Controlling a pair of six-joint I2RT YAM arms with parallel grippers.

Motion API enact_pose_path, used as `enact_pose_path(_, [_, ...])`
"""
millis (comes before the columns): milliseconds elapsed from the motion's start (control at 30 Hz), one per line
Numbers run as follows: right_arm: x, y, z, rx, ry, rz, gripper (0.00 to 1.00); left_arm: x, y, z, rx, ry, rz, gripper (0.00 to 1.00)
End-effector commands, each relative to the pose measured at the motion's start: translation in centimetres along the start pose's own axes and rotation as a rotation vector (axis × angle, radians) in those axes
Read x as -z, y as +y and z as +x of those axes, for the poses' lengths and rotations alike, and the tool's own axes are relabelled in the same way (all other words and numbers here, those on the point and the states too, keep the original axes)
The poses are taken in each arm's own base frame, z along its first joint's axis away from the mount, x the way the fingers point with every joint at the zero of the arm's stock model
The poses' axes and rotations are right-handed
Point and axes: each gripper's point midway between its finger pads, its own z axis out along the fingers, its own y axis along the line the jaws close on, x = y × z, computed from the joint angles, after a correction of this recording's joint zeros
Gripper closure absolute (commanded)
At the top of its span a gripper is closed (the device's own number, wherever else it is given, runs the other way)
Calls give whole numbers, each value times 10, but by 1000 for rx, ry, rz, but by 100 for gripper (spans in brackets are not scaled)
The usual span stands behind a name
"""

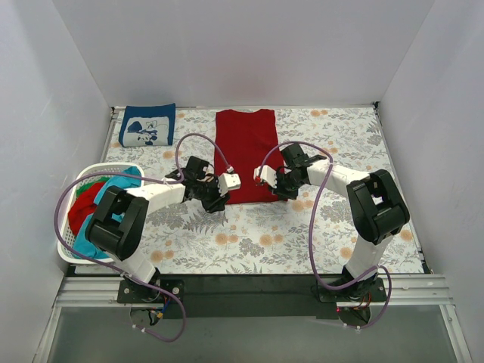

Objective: Fold and stack the t-shirts
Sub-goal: Fold the tshirt

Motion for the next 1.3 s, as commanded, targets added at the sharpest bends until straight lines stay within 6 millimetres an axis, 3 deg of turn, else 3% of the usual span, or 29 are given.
enact_pose_path(0, [-12,24,21,-40,63,-80,99,-4,5,-4,-142,-21,-28,63])
enact_pose_path(167, [-11,26,21,-37,61,-88,99,-16,-3,26,-186,59,-3,64])
enact_pose_path(367, [-6,28,17,-25,50,-100,99,-19,-3,43,-226,108,-8,71])
enact_pose_path(467, [-4,29,14,-25,41,-108,99,-15,-3,38,-244,95,-18,71])
enact_pose_path(733, [-1,30,12,-35,38,-114,99,18,-3,-20,-307,-40,-44,71])
enact_pose_path(833, [-1,31,13,-38,41,-118,99,22,-4,-27,-312,-57,-41,71])
enact_pose_path(1167, [-2,28,10,-37,35,-120,99,0,11,-11,-314,-6,-43,66])
enact_pose_path(1267, [-4,29,11,-38,36,-125,99,-11,14,5,-336,34,-41,64])
